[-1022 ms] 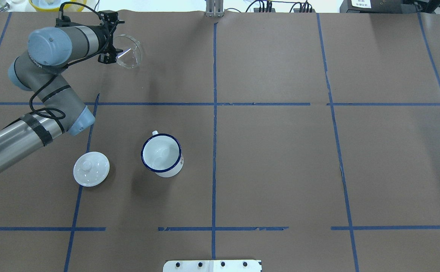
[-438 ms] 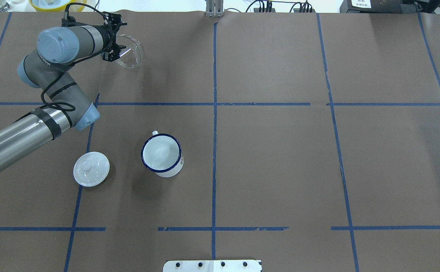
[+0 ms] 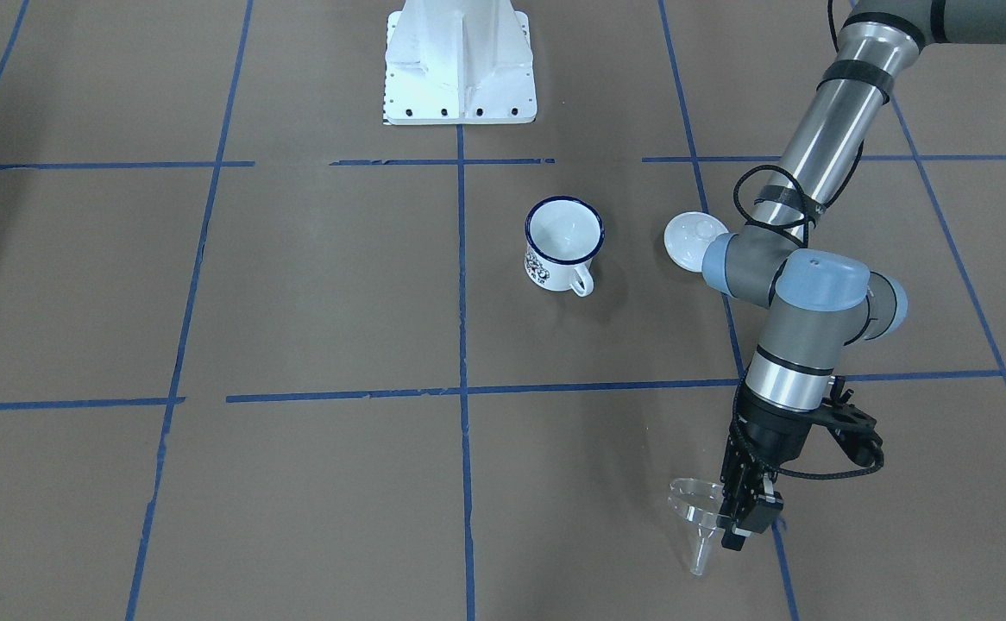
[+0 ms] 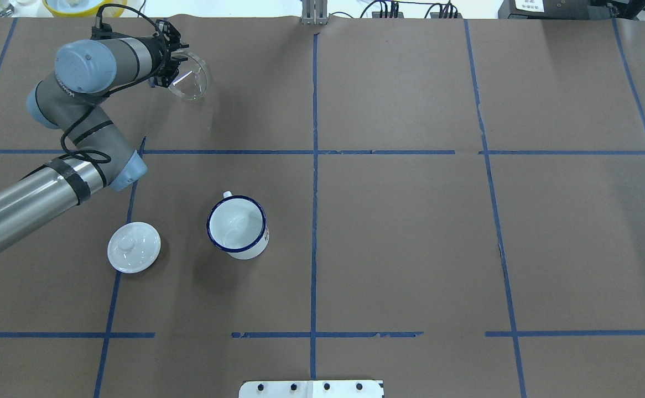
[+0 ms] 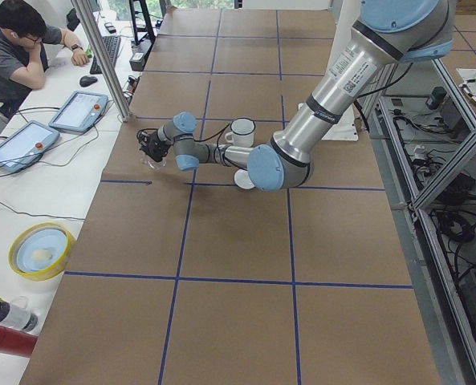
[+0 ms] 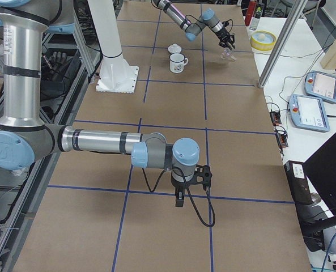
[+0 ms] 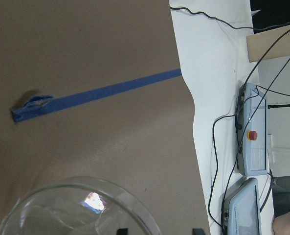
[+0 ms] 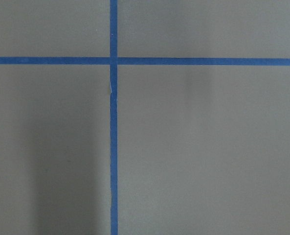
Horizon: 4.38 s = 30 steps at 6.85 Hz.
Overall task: Place funnel on cup
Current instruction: 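Grasp the funnel stem with the left gripper and lift it, then carry the funnel over the open enamel mug with the left gripper, then lower the funnel into the mug mouth and open the left gripper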
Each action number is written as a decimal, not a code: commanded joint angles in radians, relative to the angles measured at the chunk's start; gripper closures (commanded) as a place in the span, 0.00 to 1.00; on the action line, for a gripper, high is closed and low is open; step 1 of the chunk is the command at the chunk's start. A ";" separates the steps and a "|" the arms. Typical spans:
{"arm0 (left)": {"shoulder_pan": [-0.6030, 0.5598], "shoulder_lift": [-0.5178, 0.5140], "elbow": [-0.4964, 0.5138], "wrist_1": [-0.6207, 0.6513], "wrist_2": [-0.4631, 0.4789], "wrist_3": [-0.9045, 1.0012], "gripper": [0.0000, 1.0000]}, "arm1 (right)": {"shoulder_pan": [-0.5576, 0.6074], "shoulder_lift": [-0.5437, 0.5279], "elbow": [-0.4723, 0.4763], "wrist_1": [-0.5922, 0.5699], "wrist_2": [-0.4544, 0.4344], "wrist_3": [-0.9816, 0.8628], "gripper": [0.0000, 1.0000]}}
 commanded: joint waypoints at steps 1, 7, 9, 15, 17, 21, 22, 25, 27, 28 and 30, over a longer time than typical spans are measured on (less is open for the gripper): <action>-0.004 0.003 -0.042 -0.001 0.001 0.004 1.00 | 0.000 0.000 0.000 0.000 0.000 0.000 0.00; -0.070 0.015 -0.598 0.568 -0.245 0.077 1.00 | 0.000 0.000 0.000 0.000 0.000 0.000 0.00; -0.067 -0.046 -0.862 1.041 -0.356 0.224 1.00 | 0.000 0.000 0.000 0.000 0.000 0.000 0.00; 0.184 -0.336 -0.785 1.784 -0.475 0.548 1.00 | 0.000 0.000 0.000 0.000 0.000 0.000 0.00; 0.260 -0.205 -0.789 1.698 -0.410 0.552 1.00 | 0.000 0.000 0.000 0.000 0.000 0.000 0.00; 0.290 -0.103 -0.762 1.533 -0.401 0.596 1.00 | 0.000 0.000 0.000 0.000 0.000 0.000 0.00; 0.292 -0.101 -0.757 1.533 -0.387 0.622 1.00 | 0.000 0.000 0.000 0.000 0.000 0.000 0.00; 0.292 -0.101 -0.751 1.513 -0.388 0.662 1.00 | 0.000 0.000 0.000 0.000 0.000 0.000 0.00; 0.295 -0.104 -0.728 1.483 -0.388 0.664 1.00 | 0.000 0.000 0.000 0.000 0.000 0.000 0.00; 0.295 -0.104 -0.720 1.479 -0.388 0.665 1.00 | 0.000 0.000 0.000 0.000 0.000 0.000 0.00; 0.297 -0.101 -0.719 1.479 -0.388 0.665 1.00 | 0.000 0.000 0.000 0.000 0.000 0.000 0.00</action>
